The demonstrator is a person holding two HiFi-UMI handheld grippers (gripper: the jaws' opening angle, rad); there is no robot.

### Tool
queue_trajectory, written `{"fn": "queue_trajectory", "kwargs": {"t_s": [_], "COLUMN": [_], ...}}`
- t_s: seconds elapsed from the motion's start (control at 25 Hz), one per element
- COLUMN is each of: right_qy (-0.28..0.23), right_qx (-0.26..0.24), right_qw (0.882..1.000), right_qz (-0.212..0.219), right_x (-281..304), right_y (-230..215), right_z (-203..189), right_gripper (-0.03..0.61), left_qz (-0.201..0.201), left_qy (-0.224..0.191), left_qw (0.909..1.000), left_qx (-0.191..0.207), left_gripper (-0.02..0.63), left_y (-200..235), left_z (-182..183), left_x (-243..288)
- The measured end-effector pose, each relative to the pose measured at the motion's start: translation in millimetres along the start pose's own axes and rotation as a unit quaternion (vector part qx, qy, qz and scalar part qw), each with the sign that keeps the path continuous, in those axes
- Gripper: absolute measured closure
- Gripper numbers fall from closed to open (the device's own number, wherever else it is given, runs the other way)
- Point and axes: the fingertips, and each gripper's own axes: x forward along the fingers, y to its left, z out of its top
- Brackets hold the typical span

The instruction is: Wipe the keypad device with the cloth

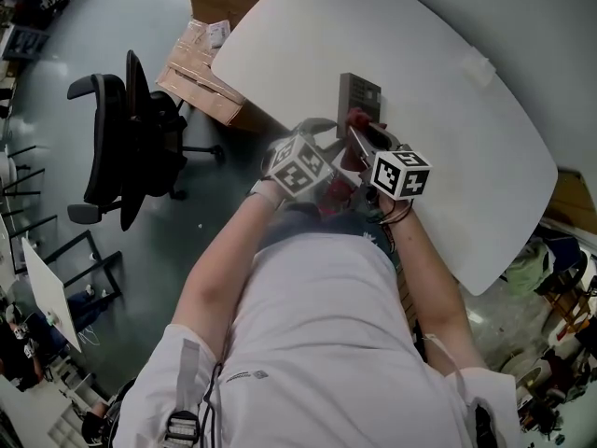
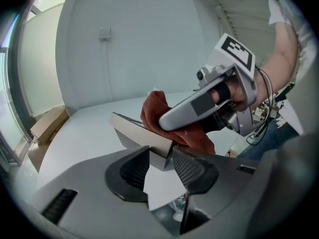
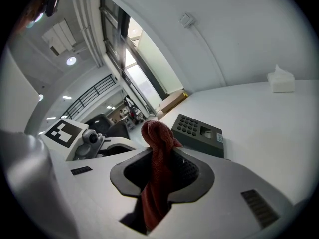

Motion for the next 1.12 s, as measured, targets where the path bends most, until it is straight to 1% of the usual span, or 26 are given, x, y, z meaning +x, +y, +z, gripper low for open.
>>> {"fn": "queue_trajectory", "kwargs": {"t_s": [0.28,0.44,0.52,0.68,0.92,1.12], "right_qy": [0.015,0.033,0.043,0.052,0.05,0.051], "right_qx": [-0.006,-0.004,0.004,0.031,0.06,0.08], "right_qw": [1.0,0.999,0.999,0.998,0.996,0.994], "right_qz": [-0.005,0.002,0.002,-0.012,-0.037,-0.044], "right_x": [2,3,3,3,0,1], "right_y": [-2,-4,-8,-24,-51,-67], "right_z": [-4,-6,-9,-17,-25,-31], "right_gripper": [0.489,0.489,0.489,0.489,0.489,0.489], "left_qz": [0.002,0.003,0.002,0.005,0.009,0.009], "left_qy": [-0.002,0.003,0.004,0.008,0.01,0.014], "left_qw": [1.0,1.0,1.0,0.9999,0.9999,0.9999], "left_qx": [0.0,0.007,0.007,0.006,0.007,0.002], "left_gripper": [0.483,0.483,0.483,0.483,0.483,0.483], "left_y": [0,0,0,1,1,1], "left_z": [1,0,0,-2,-2,-2], "left_x": [2,2,1,1,2,3]}}
